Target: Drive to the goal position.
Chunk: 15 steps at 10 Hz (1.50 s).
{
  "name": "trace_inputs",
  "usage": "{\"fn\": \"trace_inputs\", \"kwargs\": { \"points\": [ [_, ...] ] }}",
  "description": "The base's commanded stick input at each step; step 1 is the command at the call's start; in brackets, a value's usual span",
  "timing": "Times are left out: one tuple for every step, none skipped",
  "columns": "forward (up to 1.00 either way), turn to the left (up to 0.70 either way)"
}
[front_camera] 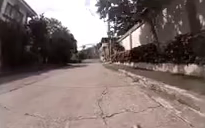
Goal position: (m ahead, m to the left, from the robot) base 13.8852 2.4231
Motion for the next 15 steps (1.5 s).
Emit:
{"fn": "trace_inputs", "kwargs": {
  "points": [
    [0.7, 0.0],
    [0.7, 0.0],
    [0.7, 0.0],
    [0.7, 0.0],
    [0.7, 0.0],
    [0.7, 0.0],
    [0.7, 0.0],
    [0.7, 0.0],
    [0.7, 0.0],
    [0.7, 0.0],
    [0.7, 0.0],
    [0.7, 0.0],
    [0.7, 0.0],
    [0.7, 0.0],
    [0.7, 0.0]
  ]
}}
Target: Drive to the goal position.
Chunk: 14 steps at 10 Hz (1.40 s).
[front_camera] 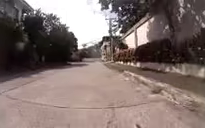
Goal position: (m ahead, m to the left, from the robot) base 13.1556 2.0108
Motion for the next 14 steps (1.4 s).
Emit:
{"fn": "trace_inputs", "kwargs": {
  "points": [
    [0.7, 0.0],
    [0.7, 0.0],
    [0.7, 0.0],
    [0.7, 0.0],
    [0.7, 0.0],
    [0.7, 0.0],
    [0.7, 0.0],
    [0.7, 0.0],
    [0.7, 0.0],
    [0.7, 0.0],
    [0.7, 0.0],
    [0.7, 0.0],
    [0.7, 0.0],
    [0.7, 0.0]
  ]
}}
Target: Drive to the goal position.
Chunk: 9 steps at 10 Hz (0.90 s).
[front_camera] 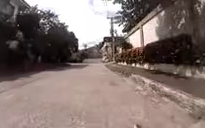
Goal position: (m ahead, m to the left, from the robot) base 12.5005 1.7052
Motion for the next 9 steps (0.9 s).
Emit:
{"fn": "trace_inputs", "kwargs": {
  "points": [
    [0.7, 0.0],
    [0.7, 0.0],
    [0.7, 0.0],
    [0.7, 0.0],
    [0.7, 0.0],
    [0.7, 0.0],
    [0.7, 0.0],
    [0.7, 0.0],
    [0.7, 0.0]
  ]
}}
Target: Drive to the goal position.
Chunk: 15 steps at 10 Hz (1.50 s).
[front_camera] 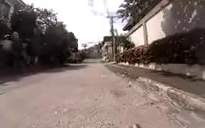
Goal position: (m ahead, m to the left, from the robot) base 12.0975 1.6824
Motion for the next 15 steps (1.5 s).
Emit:
{"fn": "trace_inputs", "kwargs": {
  "points": [
    [0.7, 0.0],
    [0.7, 0.0],
    [0.7, 0.0],
    [0.7, 0.0],
    [0.7, 0.0],
    [0.7, 0.0],
    [0.7, 0.0],
    [0.7, 0.0],
    [0.7, 0.0],
    [0.7, -0.01],
    [0.7, -0.15],
    [0.7, -0.29],
    [0.7, -0.21],
    [0.7, 0.0],
    [0.7, 0.0]
  ]
}}
